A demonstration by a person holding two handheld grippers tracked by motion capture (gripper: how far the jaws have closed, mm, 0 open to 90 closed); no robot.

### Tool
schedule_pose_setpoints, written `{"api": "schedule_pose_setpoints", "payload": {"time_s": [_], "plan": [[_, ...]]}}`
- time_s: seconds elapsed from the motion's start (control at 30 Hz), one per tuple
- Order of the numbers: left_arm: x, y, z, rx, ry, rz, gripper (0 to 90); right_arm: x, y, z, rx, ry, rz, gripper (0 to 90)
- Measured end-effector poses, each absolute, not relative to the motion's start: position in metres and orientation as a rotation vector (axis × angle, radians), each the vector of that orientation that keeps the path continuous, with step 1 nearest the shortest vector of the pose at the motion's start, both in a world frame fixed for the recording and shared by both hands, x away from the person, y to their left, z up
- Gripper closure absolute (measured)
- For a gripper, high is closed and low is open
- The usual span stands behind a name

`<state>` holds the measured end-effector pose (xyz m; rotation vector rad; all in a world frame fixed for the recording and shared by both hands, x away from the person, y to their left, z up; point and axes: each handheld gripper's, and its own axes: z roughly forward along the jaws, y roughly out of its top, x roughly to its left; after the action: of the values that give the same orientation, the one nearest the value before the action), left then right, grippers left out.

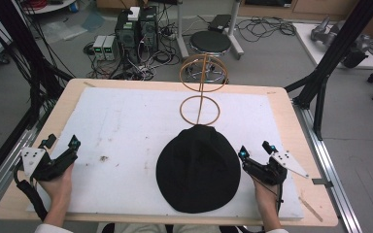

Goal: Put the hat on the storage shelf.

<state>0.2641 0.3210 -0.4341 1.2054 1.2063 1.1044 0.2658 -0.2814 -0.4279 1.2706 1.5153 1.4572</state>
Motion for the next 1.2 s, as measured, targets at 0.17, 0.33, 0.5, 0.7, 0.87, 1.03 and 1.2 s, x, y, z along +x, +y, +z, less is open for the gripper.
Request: {"api": "schedule_pose_setpoints", "payload": {"time_s": [0.17,0.33,0.5,0.7,0.87,1.03,1.2], "plan": [[0.264,0.321,-0.434,1.207,1.206,1.103,27.2,0.263,-0.276,-0.42,1.191,1.56,1.532,12.6],[0.263,0.32,-0.434,1.203,1.205,1.11,27.4,0.263,-0.27,-0.42,1.158,1.608,1.556,12.6],[0.263,0.32,-0.434,1.205,1.206,1.11,27.4,0.262,-0.267,-0.417,1.106,1.645,1.62,12.6],[0.264,0.319,-0.434,1.209,1.202,1.101,27.5,0.262,-0.262,-0.413,1.044,1.703,1.646,12.6],[0.264,0.318,-0.434,1.212,1.196,1.101,27.4,0.262,-0.26,-0.412,1.023,1.724,1.68,12.6],[0.264,0.318,-0.434,1.211,1.196,1.1,27.4,0.261,-0.26,-0.409,0.985,1.737,1.739,12.6],[0.265,0.318,-0.434,1.211,1.199,1.097,27.4,0.261,-0.256,-0.408,0.964,1.777,1.757,12.6]]}}
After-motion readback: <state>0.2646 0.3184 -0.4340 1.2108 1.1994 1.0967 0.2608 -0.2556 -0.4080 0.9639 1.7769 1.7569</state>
